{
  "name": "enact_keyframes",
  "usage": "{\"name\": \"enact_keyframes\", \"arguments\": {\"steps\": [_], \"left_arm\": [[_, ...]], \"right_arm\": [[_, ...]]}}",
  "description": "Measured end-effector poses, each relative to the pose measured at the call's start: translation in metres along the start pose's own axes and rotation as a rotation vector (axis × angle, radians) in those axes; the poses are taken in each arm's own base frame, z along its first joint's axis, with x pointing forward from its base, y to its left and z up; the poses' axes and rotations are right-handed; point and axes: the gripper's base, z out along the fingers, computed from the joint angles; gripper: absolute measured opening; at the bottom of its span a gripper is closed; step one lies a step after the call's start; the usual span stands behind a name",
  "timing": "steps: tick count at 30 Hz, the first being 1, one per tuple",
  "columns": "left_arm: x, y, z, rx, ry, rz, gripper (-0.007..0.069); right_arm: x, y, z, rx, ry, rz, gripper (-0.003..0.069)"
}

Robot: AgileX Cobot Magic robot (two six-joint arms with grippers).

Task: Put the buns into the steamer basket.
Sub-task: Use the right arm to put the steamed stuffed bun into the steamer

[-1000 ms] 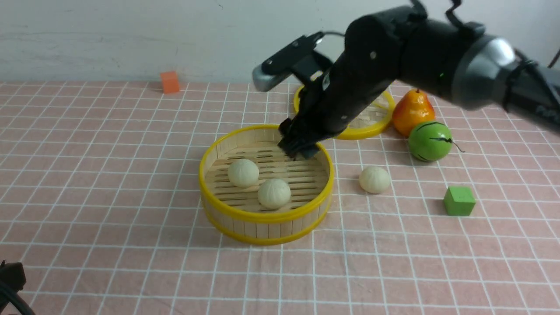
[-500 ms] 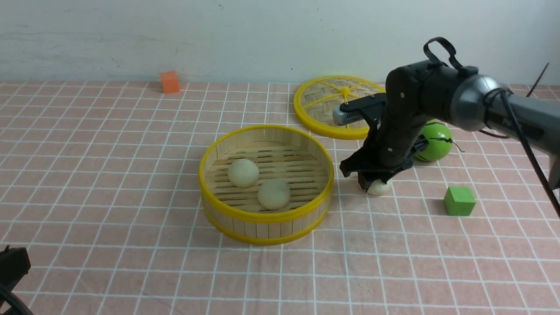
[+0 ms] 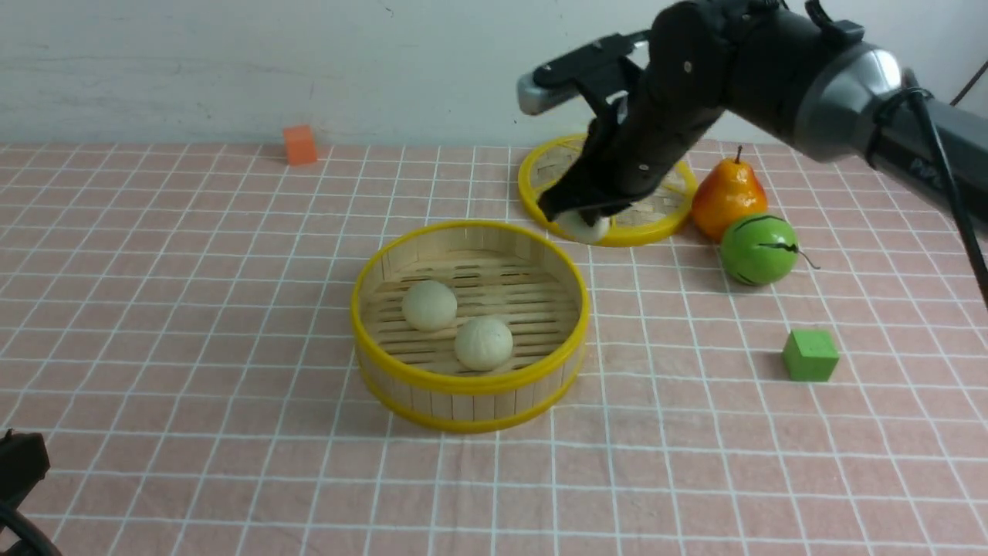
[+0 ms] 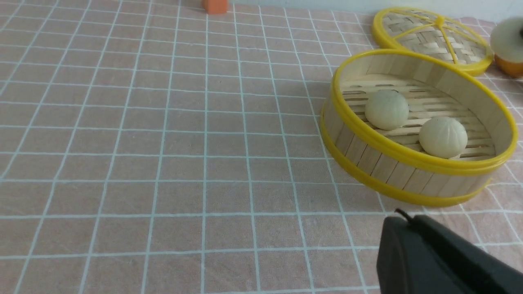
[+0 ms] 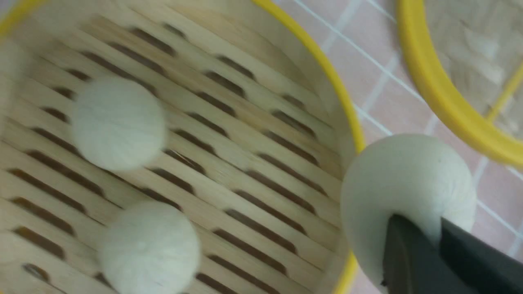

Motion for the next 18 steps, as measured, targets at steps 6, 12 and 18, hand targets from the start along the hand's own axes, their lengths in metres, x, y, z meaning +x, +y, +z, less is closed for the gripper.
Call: {"name": "enact_keyframes", "arguments": {"steps": [6,12,18], "left_arm": [[0.000,0.000,0.000,0.004,-0.005,0.001,-0.0010],[0.000,0.000,0.000,0.004,-0.005,0.001,-0.0010],[0.000,0.000,0.000,0.004,-0.007,0.003,-0.0006]], "right_arm": [[0.012,0.030,0.058,0.013,0.004,-0.116,0.0044],[0.028,0.041,0.090,0.014,0.064,-0.158,0.0273],[0.009,0.049,0.040,-0.006,0.047,-0.151,0.0527]]}}
